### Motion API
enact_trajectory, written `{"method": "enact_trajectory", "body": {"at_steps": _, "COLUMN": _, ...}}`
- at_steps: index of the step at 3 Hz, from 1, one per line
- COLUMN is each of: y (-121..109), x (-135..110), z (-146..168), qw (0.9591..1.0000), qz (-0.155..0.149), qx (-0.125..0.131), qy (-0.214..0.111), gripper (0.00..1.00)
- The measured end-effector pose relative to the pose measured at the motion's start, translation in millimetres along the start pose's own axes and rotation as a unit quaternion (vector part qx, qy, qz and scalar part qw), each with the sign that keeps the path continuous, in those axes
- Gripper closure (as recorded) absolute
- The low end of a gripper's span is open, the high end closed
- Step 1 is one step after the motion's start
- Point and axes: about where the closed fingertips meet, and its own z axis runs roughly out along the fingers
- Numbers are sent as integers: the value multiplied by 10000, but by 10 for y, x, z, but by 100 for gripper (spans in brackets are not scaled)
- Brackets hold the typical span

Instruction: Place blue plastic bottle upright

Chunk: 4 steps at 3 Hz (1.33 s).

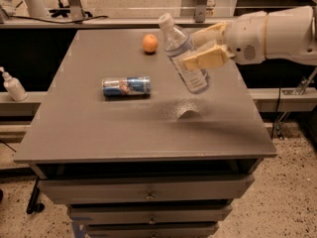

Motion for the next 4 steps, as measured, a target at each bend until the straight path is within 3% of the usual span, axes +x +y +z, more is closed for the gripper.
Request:
{"method": "enact_trajectory", "body": {"at_steps": 1, "y": -78, "x": 56, "z": -89, "qw": 9966, "qz": 262, "qx": 329, "qy": -710, "gripper": 100}}
{"method": "enact_trajectory", "body": {"at_steps": 2, "y": -159, "x": 197, "z": -264, "qw": 9904, "qz": 423, "qx": 642, "qy": -1146, "gripper": 100}}
{"method": "enact_trajectory", "body": {"at_steps": 4, "y": -221, "x": 535, "z": -455, "qw": 9741, "qz": 828, "qx": 1053, "qy": -1824, "gripper": 100}}
